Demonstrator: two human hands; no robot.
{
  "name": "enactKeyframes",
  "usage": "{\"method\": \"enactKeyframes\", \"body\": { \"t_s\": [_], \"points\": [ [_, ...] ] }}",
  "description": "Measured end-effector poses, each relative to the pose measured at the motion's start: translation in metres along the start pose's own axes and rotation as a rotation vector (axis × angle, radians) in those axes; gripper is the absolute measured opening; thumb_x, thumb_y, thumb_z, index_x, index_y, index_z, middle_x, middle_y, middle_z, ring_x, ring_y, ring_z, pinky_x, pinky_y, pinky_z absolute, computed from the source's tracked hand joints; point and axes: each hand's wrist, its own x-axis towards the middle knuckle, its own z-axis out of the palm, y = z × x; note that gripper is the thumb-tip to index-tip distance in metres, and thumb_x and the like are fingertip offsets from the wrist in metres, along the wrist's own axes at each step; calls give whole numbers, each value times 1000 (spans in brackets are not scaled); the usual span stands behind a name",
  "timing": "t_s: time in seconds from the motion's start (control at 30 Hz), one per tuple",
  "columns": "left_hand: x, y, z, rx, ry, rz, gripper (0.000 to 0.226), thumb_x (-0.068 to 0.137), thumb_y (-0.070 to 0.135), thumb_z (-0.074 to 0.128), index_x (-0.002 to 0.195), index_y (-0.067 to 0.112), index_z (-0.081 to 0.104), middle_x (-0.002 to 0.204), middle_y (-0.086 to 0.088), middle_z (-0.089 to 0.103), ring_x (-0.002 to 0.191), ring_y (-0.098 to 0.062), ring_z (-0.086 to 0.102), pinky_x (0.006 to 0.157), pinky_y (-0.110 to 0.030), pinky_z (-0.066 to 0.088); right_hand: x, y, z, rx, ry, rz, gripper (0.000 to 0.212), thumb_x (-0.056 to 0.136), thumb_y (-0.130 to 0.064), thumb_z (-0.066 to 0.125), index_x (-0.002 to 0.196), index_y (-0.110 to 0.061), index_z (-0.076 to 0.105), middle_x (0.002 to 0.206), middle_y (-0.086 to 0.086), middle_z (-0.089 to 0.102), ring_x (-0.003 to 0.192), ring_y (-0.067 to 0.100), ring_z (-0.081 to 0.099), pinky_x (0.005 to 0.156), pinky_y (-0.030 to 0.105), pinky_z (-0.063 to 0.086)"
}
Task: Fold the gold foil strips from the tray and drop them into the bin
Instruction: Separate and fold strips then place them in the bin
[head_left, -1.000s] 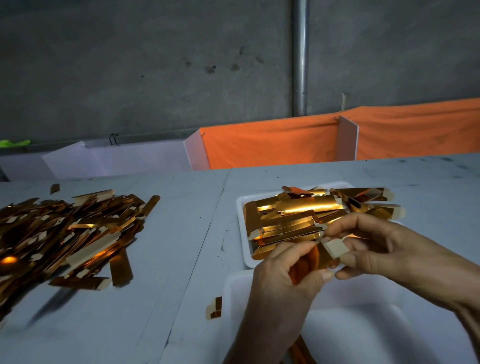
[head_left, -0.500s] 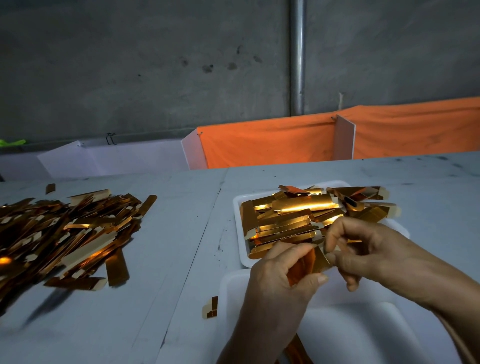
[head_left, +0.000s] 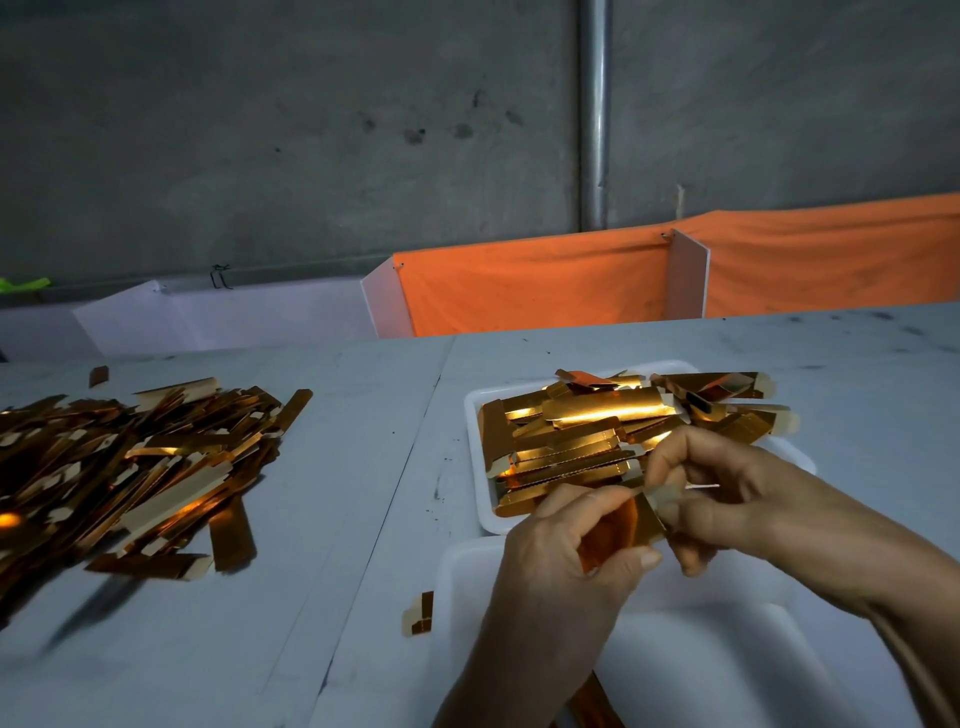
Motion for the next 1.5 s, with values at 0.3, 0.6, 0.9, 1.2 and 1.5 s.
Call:
{"method": "enactKeyframes", "body": {
  "t_s": [0.3,0.6,0.9,1.2,1.5],
  "points": [
    [0,1,-3,-113,55,4,33,71,56,59,103,62,51,105,34,51,105,11,46,79,-10,44,1,1,3,48,21,-72,19,87,5,60,95,-12,56,69,13,65,65,28,67,64,29,56],
    [-1,4,-4,-67,32,-7,33,72,57,58,103,63,47,107,41,44,106,19,38,74,-6,42,-1,-2,1,-34,18,-61,19,86,7,59,90,-11,61,66,10,65,62,22,65,63,25,54],
    [0,-2,-1,18,11,16,43,85,43,63,125,46,49,105,41,43,108,19,33,72,2,37,4,2,5,-116,-4,-31,23,89,-6,61,76,-25,65,58,4,52,52,14,52,57,22,46],
    [-1,1,-4,-25,57,-5,36,74,54,58,107,58,46,109,44,42,107,22,34,73,4,37,6,9,5,314,-40,51,28,79,-20,58,100,-1,59,65,8,54,53,20,54,54,26,50],
    [0,-3,-3,35,32,37,44,83,45,64,125,47,49,109,40,42,109,19,34,73,-1,38,9,14,4,300,-70,61,36,68,-17,72,96,-2,56,60,6,54,49,18,56,51,24,49]
  ]
}}
